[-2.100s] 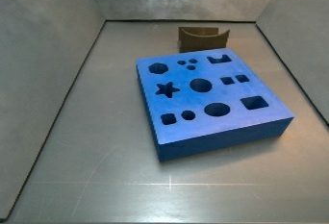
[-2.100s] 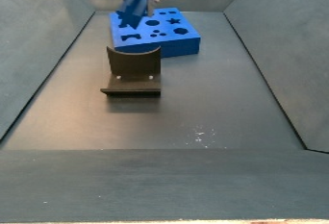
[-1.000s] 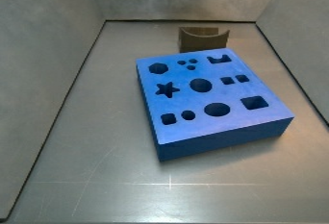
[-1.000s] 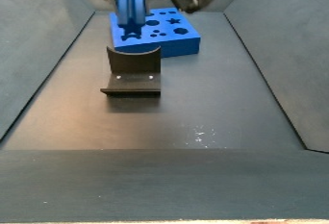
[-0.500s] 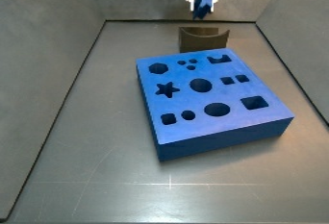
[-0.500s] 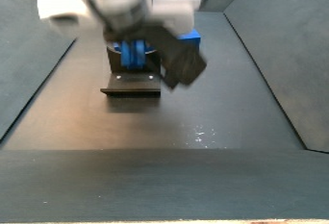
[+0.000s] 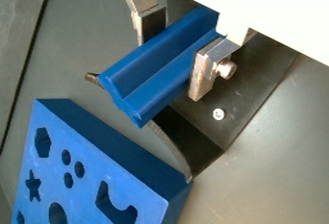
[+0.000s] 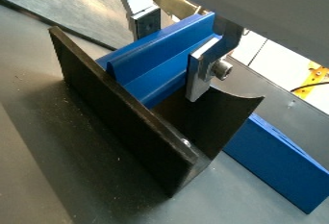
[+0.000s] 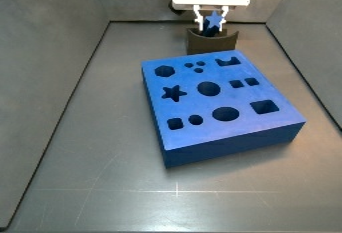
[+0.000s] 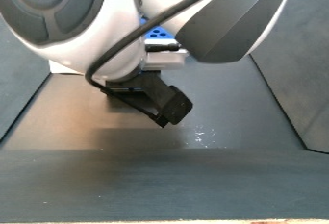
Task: Pick up the star object. Move up. Place the star object on the fixture. Regrasp the star object. Move to above the board. Insert the star object.
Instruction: Place the star object on the fixture, then regrasp the star object.
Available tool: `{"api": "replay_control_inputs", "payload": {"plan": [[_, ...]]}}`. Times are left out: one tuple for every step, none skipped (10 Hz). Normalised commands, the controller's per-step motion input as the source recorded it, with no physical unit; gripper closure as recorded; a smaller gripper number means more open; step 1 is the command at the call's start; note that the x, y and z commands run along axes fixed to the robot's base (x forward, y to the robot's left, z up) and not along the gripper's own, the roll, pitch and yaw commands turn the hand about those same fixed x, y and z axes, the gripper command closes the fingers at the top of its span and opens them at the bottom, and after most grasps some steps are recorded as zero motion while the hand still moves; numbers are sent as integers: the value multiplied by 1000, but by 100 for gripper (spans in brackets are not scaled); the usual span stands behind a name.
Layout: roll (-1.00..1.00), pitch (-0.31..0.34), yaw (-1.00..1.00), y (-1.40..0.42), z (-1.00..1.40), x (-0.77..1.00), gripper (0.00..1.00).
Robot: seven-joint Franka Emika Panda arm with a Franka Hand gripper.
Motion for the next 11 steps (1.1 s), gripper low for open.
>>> {"api": "replay_control_inputs", "payload": {"plan": [[-115, -9, -54, 139, -354, 80, 100], [-115, -10, -50, 140, -353, 80, 100], [-115, -10, -45, 140, -353, 80, 100], [0, 0, 0, 0, 0, 0, 0], [9, 44, 85, 0, 1000, 0, 0], [15, 46, 87, 5, 1000, -5, 0], [26, 59, 74, 6, 1000, -23, 0], [39, 79, 49, -1, 1000, -31, 0], [43, 95, 32, 0, 1000, -34, 0], [43, 112, 8, 4, 882, -33, 0], [41, 118, -2, 5, 769, -30, 0]]}}
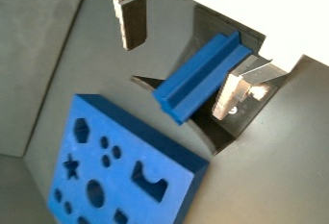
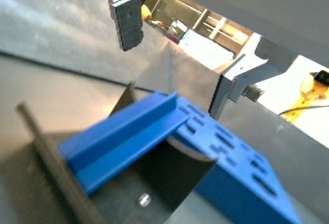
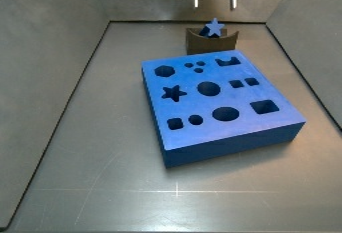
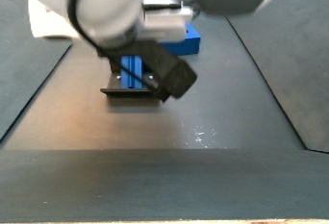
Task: Pick up the star object. Move up. Place the star object on the fixture. Regrasp the star object. Move to above the board. Insert the star object.
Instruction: Regrasp the star object.
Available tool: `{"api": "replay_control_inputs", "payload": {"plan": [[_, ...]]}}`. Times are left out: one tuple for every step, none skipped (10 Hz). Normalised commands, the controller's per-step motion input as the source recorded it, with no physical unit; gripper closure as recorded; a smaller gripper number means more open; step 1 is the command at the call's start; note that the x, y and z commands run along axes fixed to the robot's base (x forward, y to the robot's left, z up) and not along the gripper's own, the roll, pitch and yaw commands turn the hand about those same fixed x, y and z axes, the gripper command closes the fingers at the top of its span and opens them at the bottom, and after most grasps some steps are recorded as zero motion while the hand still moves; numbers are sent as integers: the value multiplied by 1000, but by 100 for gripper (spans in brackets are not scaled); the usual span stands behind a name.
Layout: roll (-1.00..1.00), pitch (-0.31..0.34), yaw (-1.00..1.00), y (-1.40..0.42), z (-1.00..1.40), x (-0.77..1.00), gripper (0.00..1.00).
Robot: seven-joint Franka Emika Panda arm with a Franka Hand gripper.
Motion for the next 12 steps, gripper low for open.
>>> {"api": "replay_control_inputs", "payload": {"plan": [[47, 120, -24, 6, 537, -25, 0], [52, 115, -40, 1, 365, -25, 0], [52, 104, -50, 0, 194, -23, 0], [1000, 60, -9, -1000, 724, -73, 0], [1000, 56, -9, -1000, 697, -72, 0], [1000, 46, -9, -1000, 674, -95, 0], [1000, 36, -9, -959, 533, -124, 0], [1000, 32, -9, -813, 335, -102, 0], [1000, 30, -9, -713, 197, -79, 0], [1000, 28, -9, -494, 68, -37, 0], [1000, 27, -8, -306, 55, -30, 0], [1000, 22, -7, -55, 33, -36, 0]]}}
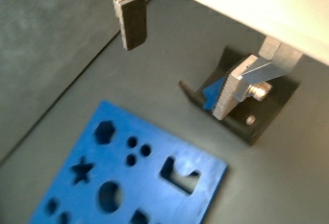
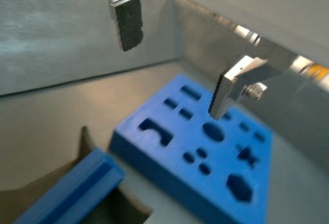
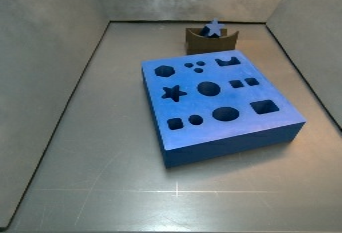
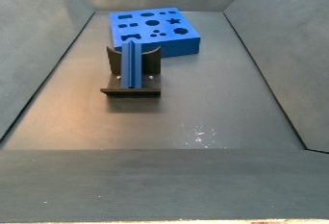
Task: Pick up the star object. Move up. Place the star object on the fixture. Regrasp the star object. Move to above the board. Insert the star object.
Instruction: Regrasp the star object.
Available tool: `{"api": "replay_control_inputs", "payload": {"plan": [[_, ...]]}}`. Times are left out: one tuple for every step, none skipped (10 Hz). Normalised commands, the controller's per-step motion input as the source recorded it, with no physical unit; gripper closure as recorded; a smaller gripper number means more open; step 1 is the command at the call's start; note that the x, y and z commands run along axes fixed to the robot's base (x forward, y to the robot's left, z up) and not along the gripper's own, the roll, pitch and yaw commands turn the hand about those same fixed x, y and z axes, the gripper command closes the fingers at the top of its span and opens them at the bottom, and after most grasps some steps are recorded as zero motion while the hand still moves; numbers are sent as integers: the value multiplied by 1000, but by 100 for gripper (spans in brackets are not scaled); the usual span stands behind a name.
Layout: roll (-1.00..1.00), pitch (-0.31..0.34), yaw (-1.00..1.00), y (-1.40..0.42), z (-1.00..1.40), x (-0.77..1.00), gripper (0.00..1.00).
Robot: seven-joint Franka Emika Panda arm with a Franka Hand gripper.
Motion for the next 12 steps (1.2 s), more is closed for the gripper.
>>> {"api": "replay_control_inputs", "payload": {"plan": [[1000, 20, -7, -11, 28, -39, 0], [1000, 14, -6, -36, 8, -30, 0], [1000, 11, -5, -36, 7, -30, 0], [1000, 5, -3, -27, 13, -37, 0], [1000, -1, -2, -29, 12, -33, 0], [1000, -8, 0, -28, -2, -24, 0], [1000, -11, 1, -29, 0, -20, 0], [1000, -14, 4, -24, -1, -22, 0], [1000, -12, 5, -23, 2, -21, 0], [1000, -7, 7, -25, 6, -14, 0], [1000, -4, 8, -26, 8, -8, 0], [1000, 4, 12, -26, 4, 12, 0]]}}
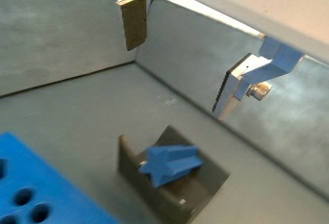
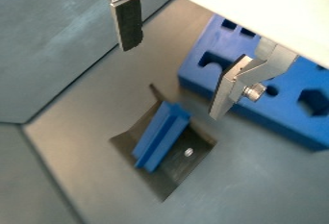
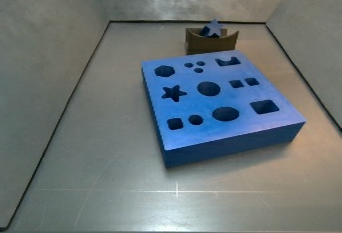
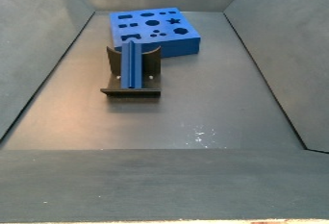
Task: Pick up the star object. Move up. Place the star object on the fixture. Regrasp the star object. Move to above the board. Insert the star object.
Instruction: Regrasp the star object.
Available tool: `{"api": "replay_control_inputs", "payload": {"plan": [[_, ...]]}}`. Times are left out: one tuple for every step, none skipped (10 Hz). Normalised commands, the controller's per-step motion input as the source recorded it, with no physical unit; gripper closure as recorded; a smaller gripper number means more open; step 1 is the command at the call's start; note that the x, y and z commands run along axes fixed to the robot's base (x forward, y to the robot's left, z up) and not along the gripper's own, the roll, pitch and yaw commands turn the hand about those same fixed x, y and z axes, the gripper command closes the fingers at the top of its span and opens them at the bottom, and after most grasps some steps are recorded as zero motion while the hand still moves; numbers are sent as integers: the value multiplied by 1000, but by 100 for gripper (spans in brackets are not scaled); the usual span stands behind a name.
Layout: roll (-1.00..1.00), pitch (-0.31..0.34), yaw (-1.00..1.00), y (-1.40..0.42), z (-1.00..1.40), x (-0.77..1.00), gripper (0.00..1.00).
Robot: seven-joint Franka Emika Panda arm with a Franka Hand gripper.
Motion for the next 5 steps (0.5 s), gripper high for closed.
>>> {"api": "replay_control_inputs", "payload": {"plan": [[1000, 13, 14, -28, -4, 25, 0], [1000, 25, 19, -33, -15, 42, 0], [1000, 34, 22, -33, -14, 48, 0], [1000, 54, 30, -36, -16, 64, 0], [1000, 74, 40, -38, -20, 77, 0]]}}
